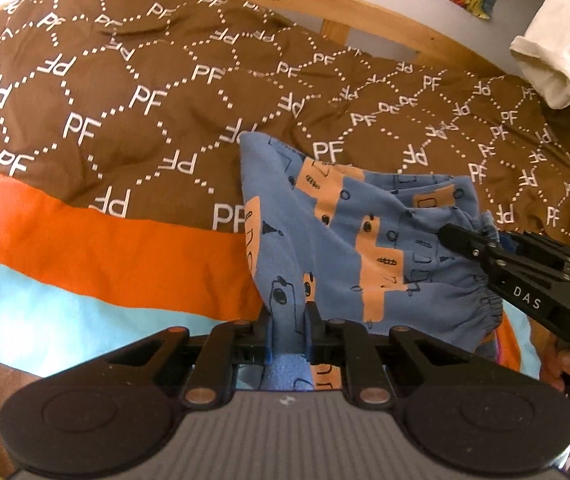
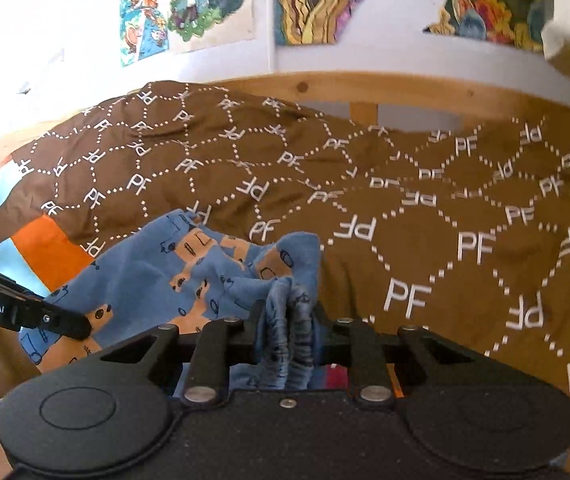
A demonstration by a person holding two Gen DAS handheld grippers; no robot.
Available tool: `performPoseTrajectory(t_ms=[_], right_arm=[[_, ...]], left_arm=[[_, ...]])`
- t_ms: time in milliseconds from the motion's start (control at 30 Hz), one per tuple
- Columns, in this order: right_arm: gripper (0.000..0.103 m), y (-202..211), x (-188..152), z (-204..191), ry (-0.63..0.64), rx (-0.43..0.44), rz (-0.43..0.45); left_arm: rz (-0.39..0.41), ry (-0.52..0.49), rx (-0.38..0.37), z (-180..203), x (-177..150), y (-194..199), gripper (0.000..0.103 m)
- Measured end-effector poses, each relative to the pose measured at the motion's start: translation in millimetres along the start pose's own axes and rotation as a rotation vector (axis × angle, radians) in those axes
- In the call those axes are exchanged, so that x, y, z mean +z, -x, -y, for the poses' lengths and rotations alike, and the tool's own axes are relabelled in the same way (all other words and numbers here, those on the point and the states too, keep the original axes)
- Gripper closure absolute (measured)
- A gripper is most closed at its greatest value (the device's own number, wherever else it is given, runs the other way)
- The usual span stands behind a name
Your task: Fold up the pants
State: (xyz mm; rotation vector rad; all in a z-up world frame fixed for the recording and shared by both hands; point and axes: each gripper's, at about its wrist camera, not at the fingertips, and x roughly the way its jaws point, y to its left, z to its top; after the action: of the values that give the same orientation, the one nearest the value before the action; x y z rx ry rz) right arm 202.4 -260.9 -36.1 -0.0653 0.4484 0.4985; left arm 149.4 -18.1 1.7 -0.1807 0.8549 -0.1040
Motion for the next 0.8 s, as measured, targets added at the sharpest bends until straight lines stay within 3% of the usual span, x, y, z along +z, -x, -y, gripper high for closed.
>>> performPoseTrajectory(t_ms=[400, 800], right_arm=[[0.081, 21, 23, 6, 0.028, -0.062, 0.141], [0.081, -13, 63, 53, 0.024, -0.170, 0.262]], left_arm=[[0.086, -0.092, -0.070, 20, 29, 15, 0.088], [0.190, -0.098, -0.170, 30, 86, -46, 0.087]])
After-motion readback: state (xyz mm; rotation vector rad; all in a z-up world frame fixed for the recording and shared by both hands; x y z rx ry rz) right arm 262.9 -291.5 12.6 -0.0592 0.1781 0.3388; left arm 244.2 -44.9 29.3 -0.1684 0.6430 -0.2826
